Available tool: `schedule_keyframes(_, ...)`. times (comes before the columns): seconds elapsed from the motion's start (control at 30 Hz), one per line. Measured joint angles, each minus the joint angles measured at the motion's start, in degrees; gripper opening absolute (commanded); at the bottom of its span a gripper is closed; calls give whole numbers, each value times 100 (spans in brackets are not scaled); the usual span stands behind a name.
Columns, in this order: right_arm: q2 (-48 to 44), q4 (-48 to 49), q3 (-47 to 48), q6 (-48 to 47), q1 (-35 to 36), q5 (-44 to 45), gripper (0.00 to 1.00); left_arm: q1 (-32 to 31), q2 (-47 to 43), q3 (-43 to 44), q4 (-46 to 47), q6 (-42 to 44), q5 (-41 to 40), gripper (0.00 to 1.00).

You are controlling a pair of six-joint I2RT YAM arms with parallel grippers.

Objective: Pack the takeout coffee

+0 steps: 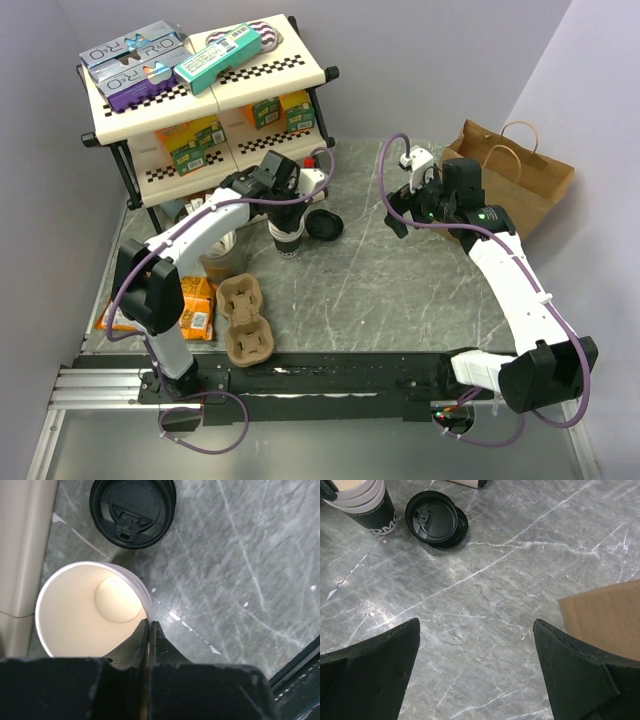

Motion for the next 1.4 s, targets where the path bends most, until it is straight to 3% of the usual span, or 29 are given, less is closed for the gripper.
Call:
schedule_keyframes(0.57, 66, 2, 0, 140, -2, -105, 100, 0, -321, 120, -85, 634, -850, 1)
schedule_keyframes(0.77, 170, 13, 0, 413, -4, -160, 100, 0, -984, -693, 400, 719, -1051, 1)
schedule_keyframes(1.0, 664, 431, 44, 1696, -15, -1272, 100, 70, -1180, -966, 640, 702, -986, 1)
schedule_keyframes(1.4, 3062, 2020, 1016, 4273, 968, -2361, 100, 372, -1178, -1272, 859, 625, -785, 1)
